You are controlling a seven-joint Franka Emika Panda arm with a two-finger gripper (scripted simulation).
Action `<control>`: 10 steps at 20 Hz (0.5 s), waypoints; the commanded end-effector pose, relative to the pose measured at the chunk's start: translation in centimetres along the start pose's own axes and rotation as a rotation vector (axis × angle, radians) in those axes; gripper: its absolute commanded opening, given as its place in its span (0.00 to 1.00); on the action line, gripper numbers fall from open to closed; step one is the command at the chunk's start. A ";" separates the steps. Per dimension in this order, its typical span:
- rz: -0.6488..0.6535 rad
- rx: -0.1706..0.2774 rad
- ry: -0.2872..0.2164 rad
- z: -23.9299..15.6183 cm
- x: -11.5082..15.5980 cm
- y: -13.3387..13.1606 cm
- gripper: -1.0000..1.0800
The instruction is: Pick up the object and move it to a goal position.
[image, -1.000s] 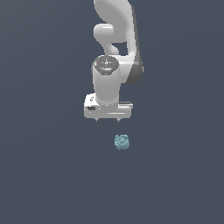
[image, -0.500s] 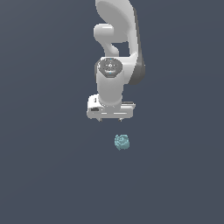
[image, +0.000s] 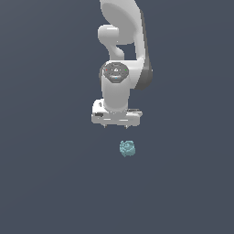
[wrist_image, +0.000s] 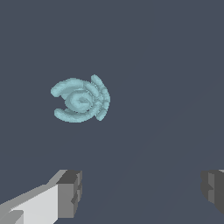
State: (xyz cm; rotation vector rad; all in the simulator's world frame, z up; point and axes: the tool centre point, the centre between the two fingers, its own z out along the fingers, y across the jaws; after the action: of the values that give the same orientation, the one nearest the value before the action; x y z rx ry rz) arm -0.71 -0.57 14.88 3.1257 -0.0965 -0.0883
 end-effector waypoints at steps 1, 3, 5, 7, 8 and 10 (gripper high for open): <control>0.042 0.002 0.001 0.1 0.2 -0.2 0.96; 0.082 0.003 0.002 0.3 0.4 -0.3 0.96; 0.128 0.005 0.003 0.4 0.6 -0.5 0.96; 0.179 0.006 0.004 0.6 0.8 -0.7 0.96; 0.205 0.007 0.005 0.6 0.9 -0.8 0.96; 0.258 0.009 0.006 0.8 1.2 -1.0 0.96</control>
State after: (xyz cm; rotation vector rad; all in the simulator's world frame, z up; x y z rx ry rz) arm 0.28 0.20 14.14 3.0985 -0.4356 -0.0775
